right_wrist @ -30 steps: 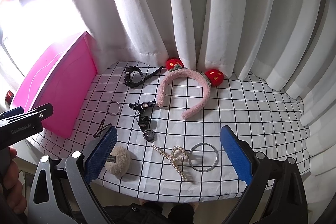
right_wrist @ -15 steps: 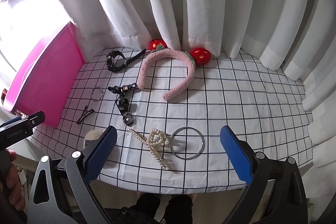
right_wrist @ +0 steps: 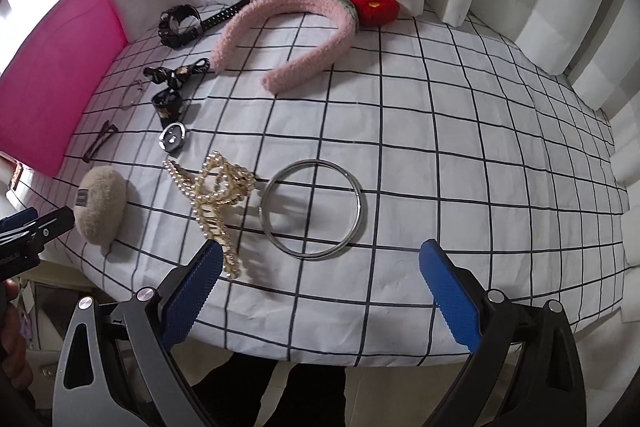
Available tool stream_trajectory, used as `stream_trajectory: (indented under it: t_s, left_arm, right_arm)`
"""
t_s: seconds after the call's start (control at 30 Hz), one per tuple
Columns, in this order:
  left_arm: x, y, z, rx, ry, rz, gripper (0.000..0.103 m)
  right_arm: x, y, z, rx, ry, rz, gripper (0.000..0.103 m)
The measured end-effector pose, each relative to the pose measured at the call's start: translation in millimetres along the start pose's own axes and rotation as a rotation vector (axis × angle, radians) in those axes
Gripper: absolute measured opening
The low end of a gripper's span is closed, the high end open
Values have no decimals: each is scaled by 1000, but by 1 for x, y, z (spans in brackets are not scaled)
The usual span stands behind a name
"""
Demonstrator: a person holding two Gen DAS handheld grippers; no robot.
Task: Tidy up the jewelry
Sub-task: 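Move the left gripper down over the beige pom-pom and close on it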
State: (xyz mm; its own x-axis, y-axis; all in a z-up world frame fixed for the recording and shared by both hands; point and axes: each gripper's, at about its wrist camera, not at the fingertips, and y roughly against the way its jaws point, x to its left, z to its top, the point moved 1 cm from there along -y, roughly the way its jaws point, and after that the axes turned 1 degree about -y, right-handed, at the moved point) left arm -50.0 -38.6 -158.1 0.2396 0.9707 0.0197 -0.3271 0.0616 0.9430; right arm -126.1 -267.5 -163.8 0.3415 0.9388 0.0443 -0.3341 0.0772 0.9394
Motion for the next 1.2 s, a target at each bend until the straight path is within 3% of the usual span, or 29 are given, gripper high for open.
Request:
stream_trajectory:
  t_s: [0.37,0.83,1.2]
  left_arm:
    - [-14,-29,-7,14,20,-4,97]
    - [-27,-57,-5,49,14,0,97]
    - [-27,-56,-7,-54,20,-1,98]
  right_arm:
    - [-8,-39,10,56,55,51,94]
    - [0,-51,14,24,162,-20,94]
    - [2,-50,13,-51,200,5,94]
